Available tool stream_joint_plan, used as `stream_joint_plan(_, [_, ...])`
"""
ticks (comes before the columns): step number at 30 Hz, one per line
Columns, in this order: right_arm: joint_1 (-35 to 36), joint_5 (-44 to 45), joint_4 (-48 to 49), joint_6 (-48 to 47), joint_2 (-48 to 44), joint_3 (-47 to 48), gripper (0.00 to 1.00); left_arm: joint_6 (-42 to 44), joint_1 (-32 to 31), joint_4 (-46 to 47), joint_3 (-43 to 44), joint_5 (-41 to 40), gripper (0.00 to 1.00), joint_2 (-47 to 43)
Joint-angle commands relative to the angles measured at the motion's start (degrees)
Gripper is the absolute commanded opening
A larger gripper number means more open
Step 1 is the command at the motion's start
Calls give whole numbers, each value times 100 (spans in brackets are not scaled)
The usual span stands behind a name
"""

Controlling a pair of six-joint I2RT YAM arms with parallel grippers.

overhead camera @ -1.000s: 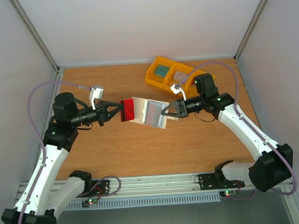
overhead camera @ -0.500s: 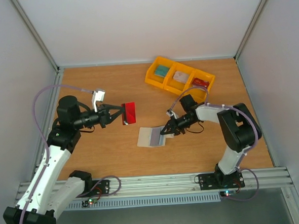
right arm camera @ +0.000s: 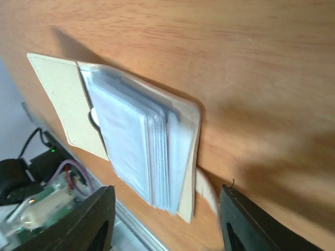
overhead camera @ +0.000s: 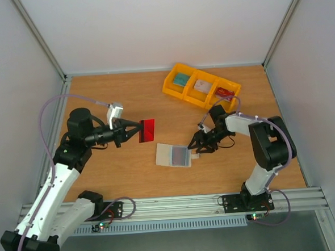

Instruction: Take the credit cards out of the card holder

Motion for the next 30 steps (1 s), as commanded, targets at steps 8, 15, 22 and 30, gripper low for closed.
stream_joint_plan(8, [-2,2588,-1516,-404,-2912,1166,66,2901,-825,7,719,-369,0,-165])
stream_joint_plan(15, [190,-361,1615,-649,-4618,1179,66,-382,-983,1992,602,50,0,-29])
stream_joint_plan(22, [1582,-1025,3506,-233,-4033,1715,64,-775,-1115,1987,827,-28,0,8])
stream_joint_plan(30, [2285,-984,2602,-561,-3453,2233,58,-815,-1174,2079,716,-21,0,-126])
